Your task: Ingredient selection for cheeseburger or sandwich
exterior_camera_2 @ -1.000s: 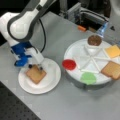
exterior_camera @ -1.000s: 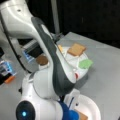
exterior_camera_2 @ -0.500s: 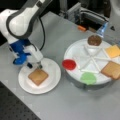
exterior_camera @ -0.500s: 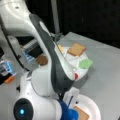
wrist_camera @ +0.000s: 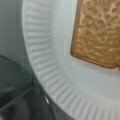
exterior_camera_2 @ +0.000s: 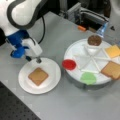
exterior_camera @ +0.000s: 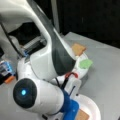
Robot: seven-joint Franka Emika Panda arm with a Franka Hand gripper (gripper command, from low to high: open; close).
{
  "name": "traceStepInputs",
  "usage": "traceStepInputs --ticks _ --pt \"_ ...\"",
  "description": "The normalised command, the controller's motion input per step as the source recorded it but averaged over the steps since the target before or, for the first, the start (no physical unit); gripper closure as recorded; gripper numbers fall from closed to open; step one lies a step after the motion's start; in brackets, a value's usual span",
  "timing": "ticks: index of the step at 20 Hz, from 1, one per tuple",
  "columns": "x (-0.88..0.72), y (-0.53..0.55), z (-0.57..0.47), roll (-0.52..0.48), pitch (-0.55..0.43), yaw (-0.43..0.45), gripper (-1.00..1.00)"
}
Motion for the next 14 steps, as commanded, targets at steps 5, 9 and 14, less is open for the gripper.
traceStepInputs --ticks 5,9,14 --pt "-0.13 0.35 0.08 -0.392 0.046 -0.077 -1.0" --pt "-0.36 0.45 0.04 -0.513 -0.039 -0.166 -1.0" --pt "-0.7 0.72 0.25 -0.437 -0.035 -0.263 -1.0"
